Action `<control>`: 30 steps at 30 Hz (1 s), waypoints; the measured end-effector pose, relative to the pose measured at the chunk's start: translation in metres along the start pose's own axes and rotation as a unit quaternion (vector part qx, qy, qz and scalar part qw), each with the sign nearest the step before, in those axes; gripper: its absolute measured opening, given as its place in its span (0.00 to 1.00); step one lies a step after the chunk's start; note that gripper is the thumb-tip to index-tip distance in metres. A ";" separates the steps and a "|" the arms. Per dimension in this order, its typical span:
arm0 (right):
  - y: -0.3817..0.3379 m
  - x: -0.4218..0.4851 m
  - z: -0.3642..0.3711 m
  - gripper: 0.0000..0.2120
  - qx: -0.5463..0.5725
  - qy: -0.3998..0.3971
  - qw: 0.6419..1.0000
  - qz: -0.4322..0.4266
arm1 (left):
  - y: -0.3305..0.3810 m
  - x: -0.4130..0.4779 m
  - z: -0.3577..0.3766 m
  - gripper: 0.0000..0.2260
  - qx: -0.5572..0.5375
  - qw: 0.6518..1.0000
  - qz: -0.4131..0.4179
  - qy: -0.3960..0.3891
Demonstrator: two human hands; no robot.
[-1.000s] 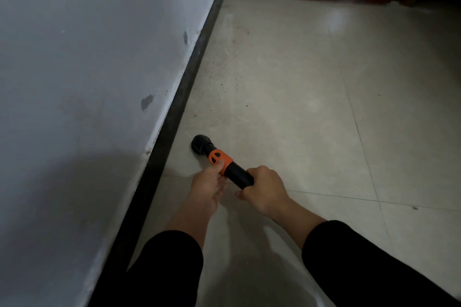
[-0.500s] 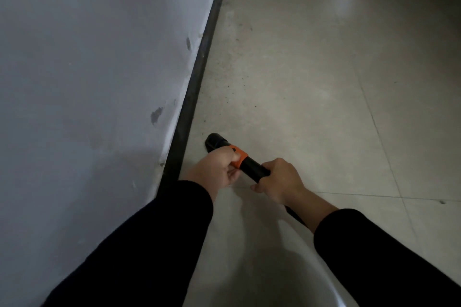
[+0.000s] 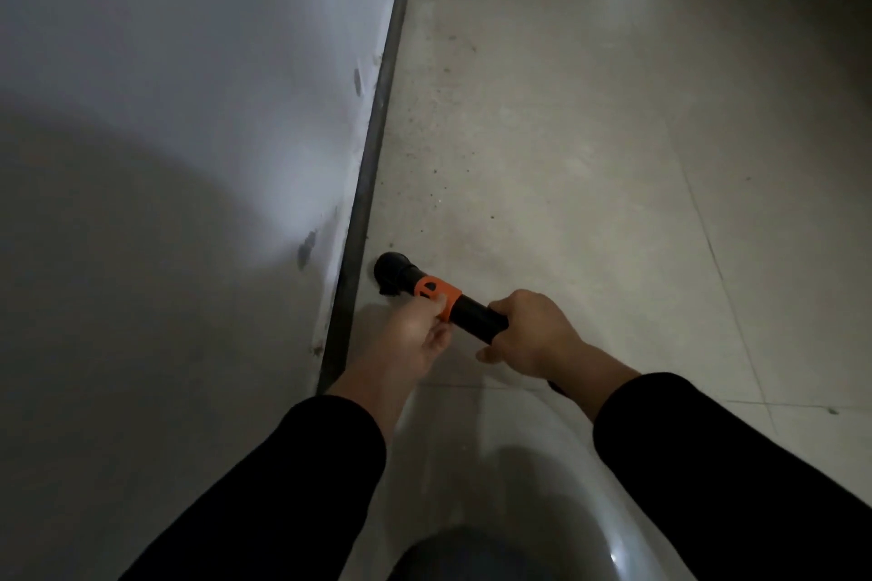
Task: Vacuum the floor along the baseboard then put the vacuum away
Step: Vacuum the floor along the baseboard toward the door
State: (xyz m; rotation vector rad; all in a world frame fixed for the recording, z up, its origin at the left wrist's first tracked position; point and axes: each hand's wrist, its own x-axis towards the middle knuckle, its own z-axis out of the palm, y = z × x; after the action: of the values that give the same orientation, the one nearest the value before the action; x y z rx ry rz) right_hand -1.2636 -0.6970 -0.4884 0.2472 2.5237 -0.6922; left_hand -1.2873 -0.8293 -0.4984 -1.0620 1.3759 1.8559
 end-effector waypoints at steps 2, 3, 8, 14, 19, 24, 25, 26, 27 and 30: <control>-0.005 0.006 -0.006 0.16 -0.011 0.000 1.000 0.001 | 0.005 0.004 0.002 0.11 -0.005 1.000 0.003 -0.006; -0.006 0.009 -0.008 0.16 -0.012 0.005 1.000 0.000 | 0.007 0.005 0.004 0.11 -0.005 1.000 0.005 -0.005; -0.003 0.020 -0.003 0.15 -0.024 0.020 0.999 -0.029 | 0.011 0.018 0.005 0.12 -0.001 1.000 0.020 0.000; -0.007 0.029 -0.006 0.16 -0.036 0.010 0.998 -0.049 | 0.013 0.028 0.002 0.13 -0.012 1.000 0.026 0.001; -0.004 0.032 -0.013 0.16 -0.052 0.013 0.997 -0.053 | 0.012 0.034 0.007 0.13 -0.015 0.999 0.035 -0.005; 0.017 0.026 -0.025 0.14 -0.055 0.019 0.998 -0.036 | 0.000 0.034 0.027 0.12 -0.011 0.999 0.024 -0.030; 0.022 0.024 -0.028 0.13 -0.053 0.018 0.998 -0.030 | -0.002 0.034 0.032 0.12 -0.017 0.999 0.019 -0.033; 0.027 0.022 -0.030 0.13 -0.049 0.016 0.998 -0.023 | -0.004 0.032 0.037 0.12 -0.021 0.999 0.014 -0.035; 0.031 0.021 -0.033 0.13 -0.046 0.014 0.999 -0.017 | -0.006 0.031 0.042 0.12 -0.020 0.999 0.010 -0.038; 0.042 0.019 -0.040 0.13 -0.041 0.011 0.999 -0.014 | -0.009 0.030 0.053 0.11 -0.019 0.999 0.004 -0.043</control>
State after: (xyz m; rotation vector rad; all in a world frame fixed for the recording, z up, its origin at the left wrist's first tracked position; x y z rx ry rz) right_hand -1.2842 -0.6394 -0.4864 0.1924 2.5743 -0.5978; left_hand -1.3084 -0.7761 -0.5213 -0.9846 1.3026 1.9182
